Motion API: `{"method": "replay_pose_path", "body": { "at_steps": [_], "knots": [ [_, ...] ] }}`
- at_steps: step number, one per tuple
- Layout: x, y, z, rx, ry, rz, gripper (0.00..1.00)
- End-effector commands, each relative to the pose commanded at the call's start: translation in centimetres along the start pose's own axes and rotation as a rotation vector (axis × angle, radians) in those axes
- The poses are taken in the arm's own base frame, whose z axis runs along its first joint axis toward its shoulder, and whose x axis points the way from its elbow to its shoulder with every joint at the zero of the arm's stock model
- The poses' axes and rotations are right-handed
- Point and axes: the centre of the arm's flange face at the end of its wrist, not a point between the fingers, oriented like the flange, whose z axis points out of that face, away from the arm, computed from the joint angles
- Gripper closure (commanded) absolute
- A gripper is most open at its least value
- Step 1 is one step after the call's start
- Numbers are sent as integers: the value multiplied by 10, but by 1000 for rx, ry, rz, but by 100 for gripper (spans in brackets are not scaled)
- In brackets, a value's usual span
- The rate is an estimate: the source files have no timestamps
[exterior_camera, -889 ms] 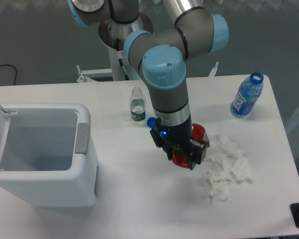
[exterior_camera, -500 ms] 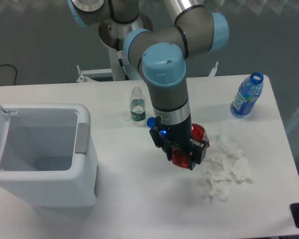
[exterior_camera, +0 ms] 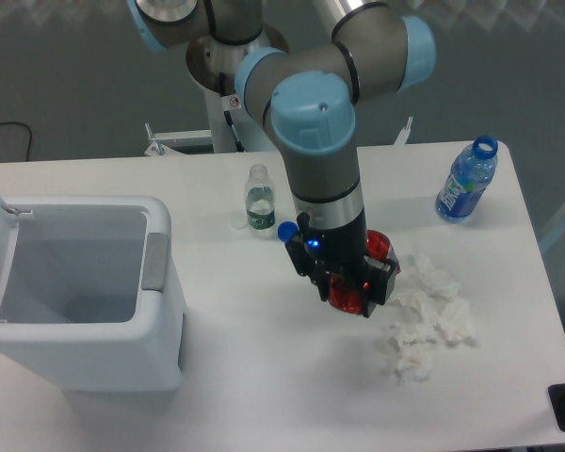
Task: Place the cans in the trash can
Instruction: 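Lift the red can held in the gripper off the table, then carry the red can over to the open white trash bin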
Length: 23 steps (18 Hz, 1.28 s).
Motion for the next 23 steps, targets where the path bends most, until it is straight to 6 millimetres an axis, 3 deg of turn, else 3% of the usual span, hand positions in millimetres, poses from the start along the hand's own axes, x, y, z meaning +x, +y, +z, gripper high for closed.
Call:
{"method": "replay_pose_path", "body": {
  "at_steps": [4, 7, 10, 18, 23],
  "knots": [
    [5, -9, -51, 116, -5, -210, 40],
    [13, -29, -91, 226, 29, -388, 40],
    [36, -46, -119, 312, 60, -504, 40],
    [102, -79, -174, 400, 116, -531, 40],
    [139, -98, -182, 417, 147, -463, 40]
  ]
}}
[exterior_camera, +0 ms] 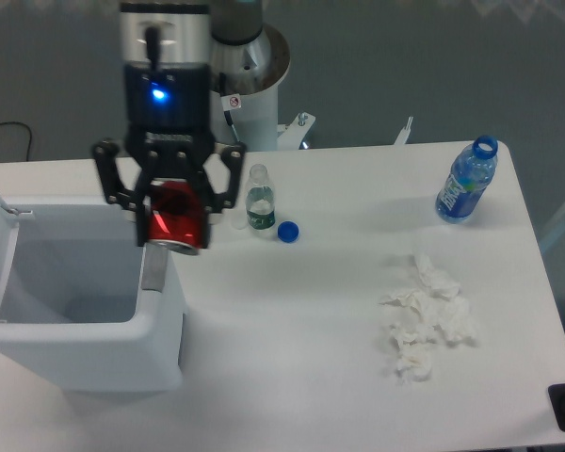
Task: Place the cans in the trash can
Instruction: 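Carry the red can over to the open white trash bin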
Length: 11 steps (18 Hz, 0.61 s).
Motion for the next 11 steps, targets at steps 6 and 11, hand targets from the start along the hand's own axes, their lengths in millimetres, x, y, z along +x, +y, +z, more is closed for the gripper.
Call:
{"method": "replay_pose_path", "body": {
  "at_steps": [6, 11],
  "knots": [
    [29, -2, 17, 8, 33, 36, 40],
    [51, -1, 36, -13, 69, 57, 36]
  ]
}}
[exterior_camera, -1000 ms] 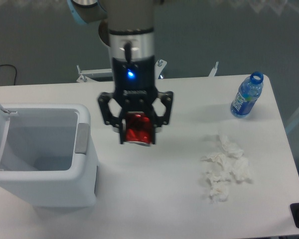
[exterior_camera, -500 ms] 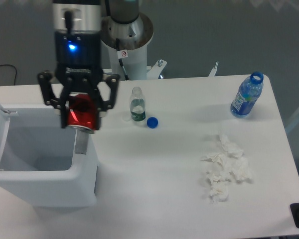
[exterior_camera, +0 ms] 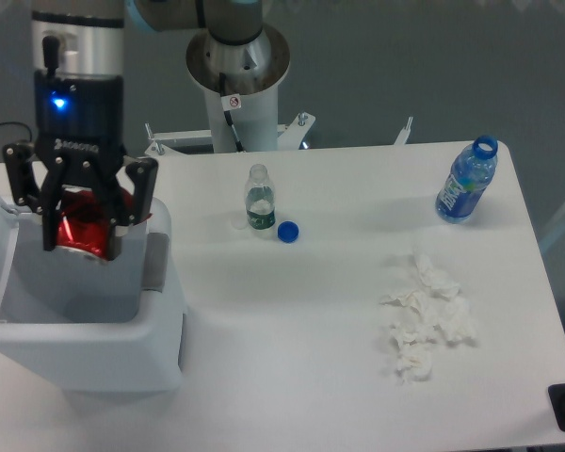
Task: Place the cans in the trash can
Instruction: 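Carry the red can over to the open white trash bin, then lower the red can into the bin and open the gripper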
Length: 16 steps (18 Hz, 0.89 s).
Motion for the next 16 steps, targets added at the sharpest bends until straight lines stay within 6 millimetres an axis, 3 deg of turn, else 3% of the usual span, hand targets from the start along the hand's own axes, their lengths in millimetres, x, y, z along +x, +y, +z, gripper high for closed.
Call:
{"method": "replay_pose_path", "body": {
  "at_steps": [13, 16],
  "knots": [
    [17, 12, 42, -56, 36, 19, 36],
    [18, 17, 48, -70, 40, 22, 29]
  ]
}}
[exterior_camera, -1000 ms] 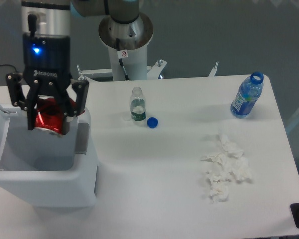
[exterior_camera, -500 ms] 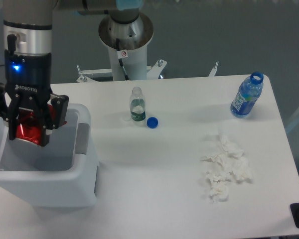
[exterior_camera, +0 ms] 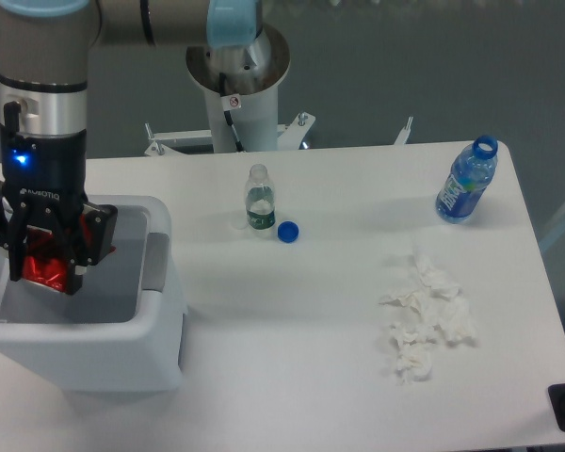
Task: Place the cans in the trash can
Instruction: 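Lower the red can into the bin and open the gripper, then raise the open gripper up out of the bin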
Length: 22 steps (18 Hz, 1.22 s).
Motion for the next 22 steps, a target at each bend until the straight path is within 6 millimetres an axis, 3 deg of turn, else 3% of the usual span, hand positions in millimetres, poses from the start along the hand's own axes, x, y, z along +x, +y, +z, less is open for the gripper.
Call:
{"method": "replay_pose_path", "body": {
  "at_steps": [3, 5, 11, 18, 22],
  "knots": [
    [0, 2, 1, -5, 0, 4, 24],
    [0, 2, 0, -3, -1, 7, 8],
    [-9, 2, -5, 1, -14, -1, 0],
    [-80, 6, -55, 43, -136, -37, 0],
    [-102, 23, -51, -42, -261, 81, 0]
  ]
}}
